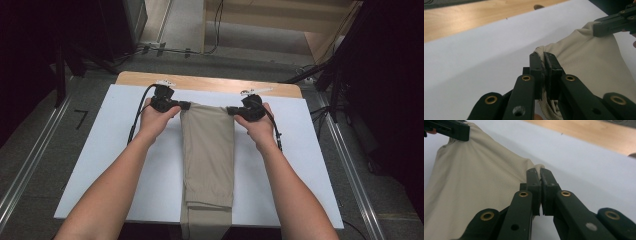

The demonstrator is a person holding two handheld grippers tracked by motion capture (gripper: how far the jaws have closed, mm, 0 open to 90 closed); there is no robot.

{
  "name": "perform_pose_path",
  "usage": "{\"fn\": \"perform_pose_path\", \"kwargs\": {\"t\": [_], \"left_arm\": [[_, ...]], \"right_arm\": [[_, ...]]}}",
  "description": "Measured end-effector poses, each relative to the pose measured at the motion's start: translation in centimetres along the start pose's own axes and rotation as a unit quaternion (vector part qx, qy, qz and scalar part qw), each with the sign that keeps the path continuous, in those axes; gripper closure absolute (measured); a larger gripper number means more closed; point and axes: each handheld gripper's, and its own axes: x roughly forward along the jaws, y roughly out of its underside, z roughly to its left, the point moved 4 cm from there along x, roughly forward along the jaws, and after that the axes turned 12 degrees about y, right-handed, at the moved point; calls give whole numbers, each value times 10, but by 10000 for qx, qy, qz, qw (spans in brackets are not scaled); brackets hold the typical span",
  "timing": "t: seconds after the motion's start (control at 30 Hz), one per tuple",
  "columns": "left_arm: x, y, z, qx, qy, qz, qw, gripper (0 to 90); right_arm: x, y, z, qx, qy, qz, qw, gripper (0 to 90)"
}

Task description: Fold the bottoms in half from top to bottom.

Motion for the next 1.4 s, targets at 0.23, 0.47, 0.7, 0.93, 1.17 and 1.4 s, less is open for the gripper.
{"fn": "perform_pose_path", "kwargs": {"t": [0.23, 0.47, 0.7, 0.93, 1.17, 1.4], "left_arm": [[0, -29, 15, -35, -49, -147, 9999, 869], [0, -48, 31, -83, -203, -256, 9994, 867], [-10, -46, 41, -422, -487, -571, 9963, 347], [-26, -21, 18, -110, 101, -831, 9964, 183], [-37, 8, -16, 140, 427, -893, 9950, 131], [-45, 36, -53, 402, 749, -869, 9926, 0]], "right_arm": [[2, -33, -14, -110, 106, -89, 9998, 855], [13, -55, -22, 8, 155, -181, 9997, 855], [18, -60, -36, 720, 400, -133, 9965, 338], [-1, -36, -34, 761, 198, -274, 9965, 202], [-24, -12, -12, 583, 51, -309, 9978, 162], [-41, 24, 11, 491, 16, -300, 9983, 143]]}}
